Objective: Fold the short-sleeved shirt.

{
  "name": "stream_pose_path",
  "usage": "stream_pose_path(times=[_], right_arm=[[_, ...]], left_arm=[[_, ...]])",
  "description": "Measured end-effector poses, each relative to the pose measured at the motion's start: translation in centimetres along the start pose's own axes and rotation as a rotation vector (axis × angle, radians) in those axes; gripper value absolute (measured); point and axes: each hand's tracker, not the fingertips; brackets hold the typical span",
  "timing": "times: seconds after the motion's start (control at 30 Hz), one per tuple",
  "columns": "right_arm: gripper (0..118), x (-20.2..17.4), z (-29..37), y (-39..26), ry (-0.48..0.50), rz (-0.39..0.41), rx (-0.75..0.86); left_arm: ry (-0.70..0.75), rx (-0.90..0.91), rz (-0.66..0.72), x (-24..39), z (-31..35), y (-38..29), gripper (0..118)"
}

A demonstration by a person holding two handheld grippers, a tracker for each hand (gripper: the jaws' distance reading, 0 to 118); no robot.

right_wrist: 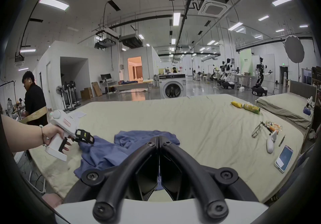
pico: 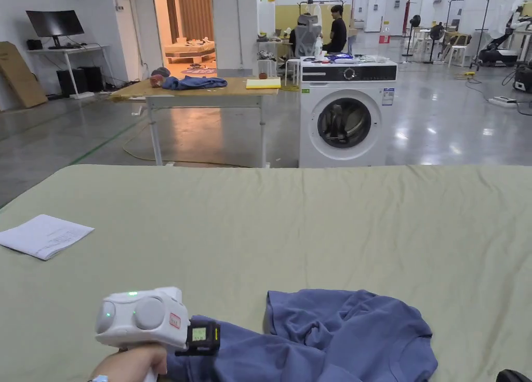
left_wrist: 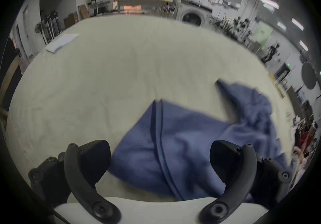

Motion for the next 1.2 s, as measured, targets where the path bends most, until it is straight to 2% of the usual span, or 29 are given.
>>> stream_pose_path(times=[0.03, 0.1, 0.13, 0.17, 0.23, 0.27, 0.33, 0.37, 0.43, 0.5, 0.53, 0.57, 0.6, 0.63, 0.67, 0.7, 0.73, 0.8, 0.9, 0.93, 0.97, 1.0, 1.03, 1.07, 1.1, 1.17, 1.2], right_arm=[[0, 0.1, -0.3, -0.1, -0.005, 0.002, -0.015], [0, 0.4, -1.0, -0.3, -0.003, 0.0, -0.036], [0, 0.5, -1.2, -0.5, -0.003, -0.002, -0.042], [0, 0.6, -1.8, -0.6, -0.001, -0.003, -0.046], [0, 0.7, -3.6, -0.4, 0.018, 0.008, -0.066], [0, 0.7, -4.7, -0.2, 0.033, 0.014, -0.08], [0, 0.8, -8.3, 0.7, 0.076, 0.041, -0.124], [0, 0.8, -10.8, 1.3, 0.112, 0.062, -0.161], [0, 1.2, -15.9, 2.4, 0.194, 0.061, -0.223], [1, 1.1, -21.2, 3.6, 0.224, 0.08, -0.311], [17, 1.2, -23.3, 3.9, 0.24, 0.067, -0.331], [49, 1.3, -27.2, 4.5, 0.262, 0.039, -0.411], [101, 1.1, -30.0, 4.7, 0.272, 0.034, -0.497], [118, 0.9, -33.1, 4.7, 0.259, 0.046, -0.605], [111, 1.2, -35.2, 3.8, 0.232, 0.051, -0.663], [110, 1.5, -36.7, 3.2, 0.206, 0.052, -0.609], [110, 1.4, -38.1, 2.5, 0.191, 0.052, -0.653], [110, 1.1, -40.8, 1.4, 0.084, 0.11, -0.73], [108, 1.6, -42.8, -2.0, 0.01, 0.162, -0.955], [101, 1.4, -43.0, -2.3, 0.015, 0.167, -1.046], [100, 1.5, -41.8, -1.6, 0.055, 0.149, -0.952], [83, 1.4, -41.0, -0.7, 0.066, 0.148, -0.929], [54, 1.5, -39.9, -0.1, 0.125, 0.133, -0.939], [9, 1.5, -38.6, 0.7, 0.143, 0.157, -0.923], [1, 1.9, -37.3, 1.1, 0.224, 0.152, -0.929], [1, 2.4, -32.7, 2.3, 0.287, 0.147, -0.87], [1, 2.7, -30.6, 3.5, 0.287, 0.149, -0.799]], left_arm=[[0.039, -0.034, -0.025, 0.7, -1.8, -1.3, 106], [0.134, 0.109, -0.169, 2.8, -2.3, -3.4, 109], [0.099, 0.175, -0.195, 3.8, -1.3, -4.3, 105], [0.036, 0.203, -0.207, 4.4, -0.2, -5.5, 90], [0.008, 0.296, -0.257, 5.6, 1.6, -7.3, 4], [-0.007, 0.313, -0.301, 6.3, 2.2, -8.2, 0], [0.043, 0.385, -0.314, 7.4, 4.1, -10.2, 0], [-0.031, 0.421, -0.258, 7.1, 5.4, -11.0, 0], [-0.086, 0.491, -0.159, 5.3, 7.3, -11.5, 0], [-0.114, 0.542, -0.068, 4.2, 9.4, -12.8, 0], [-0.131, 0.576, -0.025, 3.7, 10.5, -13.4, 0], [-0.16, 0.586, -0.016, 2.8, 11.3, -13.5, 0], [-0.161, 0.598, -0.01, 2.4, 12.0, -14.1, 0], [-0.142, 0.601, -0.013, 2.2, 12.6, -14.5, 0], [-0.142, 0.599, -0.015, 1.9, 13.2, -15.0, 0], [-0.142, 0.599, -0.019, 1.9, 13.7, -15.1, 0], [-0.137, 0.603, -0.027, 1.8, 14.0, -15.5, 0], [-0.12, 0.597, -0.064, 1.5, 14.6, -16.1, 0], [-0.102, 0.585, -0.068, 1.7, 15.6, -16.4, 0], [-0.11, 0.578, -0.052, 1.3, 15.7, -16.5, 0], [-0.117, 0.566, -0.035, 0.9, 15.5, -16.4, 0], [-0.116, 0.557, -0.024, 0.6, 15.5, -16.4, 0], [-0.113, 0.554, -0.014, 0.2, 15.6, -16.4, 0], [-0.112, 0.556, -0.006, -0.1, 15.6, -16.4, 0], [-0.111, 0.559, -0.003, -0.1, 15.6, -16.5, 0], [-0.109, 0.554, 0.004, -0.4, 15.9, -16.3, 0], [-0.12, 0.56, 0.006, -0.3, 16.4, -16.3, 0]])
